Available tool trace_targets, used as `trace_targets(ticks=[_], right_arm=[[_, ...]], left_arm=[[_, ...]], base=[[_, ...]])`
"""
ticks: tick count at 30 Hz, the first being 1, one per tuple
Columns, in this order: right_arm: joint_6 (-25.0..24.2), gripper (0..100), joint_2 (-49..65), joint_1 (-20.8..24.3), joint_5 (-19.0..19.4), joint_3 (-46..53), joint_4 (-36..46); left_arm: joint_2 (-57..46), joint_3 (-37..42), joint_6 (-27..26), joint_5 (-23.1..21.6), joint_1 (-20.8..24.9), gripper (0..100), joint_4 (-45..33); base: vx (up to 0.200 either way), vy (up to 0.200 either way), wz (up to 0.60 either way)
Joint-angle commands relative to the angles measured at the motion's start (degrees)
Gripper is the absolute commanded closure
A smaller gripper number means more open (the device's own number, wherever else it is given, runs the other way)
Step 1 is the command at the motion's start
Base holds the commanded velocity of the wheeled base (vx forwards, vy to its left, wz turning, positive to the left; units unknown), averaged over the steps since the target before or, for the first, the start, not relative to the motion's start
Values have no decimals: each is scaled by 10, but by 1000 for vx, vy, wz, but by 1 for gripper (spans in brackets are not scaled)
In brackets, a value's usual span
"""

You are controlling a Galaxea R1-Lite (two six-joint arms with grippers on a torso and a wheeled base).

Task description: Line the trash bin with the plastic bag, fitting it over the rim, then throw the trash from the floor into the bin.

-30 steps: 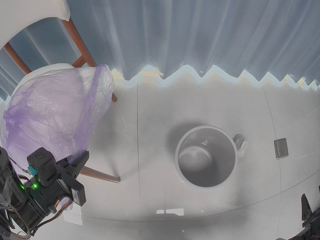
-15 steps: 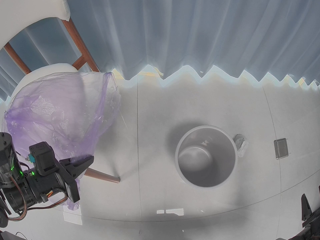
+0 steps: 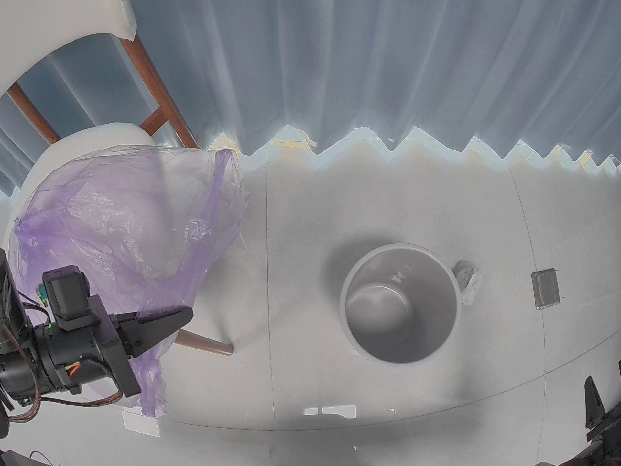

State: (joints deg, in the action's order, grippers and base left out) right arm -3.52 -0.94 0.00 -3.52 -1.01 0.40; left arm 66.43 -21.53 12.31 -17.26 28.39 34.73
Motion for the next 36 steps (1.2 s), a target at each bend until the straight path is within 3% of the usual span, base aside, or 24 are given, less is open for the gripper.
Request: trace_targets(ticks=[1, 11, 21, 36], right_arm=[[0, 0, 9, 0, 0, 0, -1], [0, 0, 9, 0, 0, 0, -1], [0, 0, 9, 0, 0, 0, -1], [0, 0, 9, 0, 0, 0, -1]], left_arm=[[-42, 5, 31, -40, 2, 100, 1], [-38, -8, 32, -125, 11, 100, 16], [-11, 32, 25, -121, 6, 100, 16], [38, -8, 25, -119, 7, 100, 22]], base=[[0, 0, 0], [0, 0, 0], [0, 0, 0], [0, 0, 0]])
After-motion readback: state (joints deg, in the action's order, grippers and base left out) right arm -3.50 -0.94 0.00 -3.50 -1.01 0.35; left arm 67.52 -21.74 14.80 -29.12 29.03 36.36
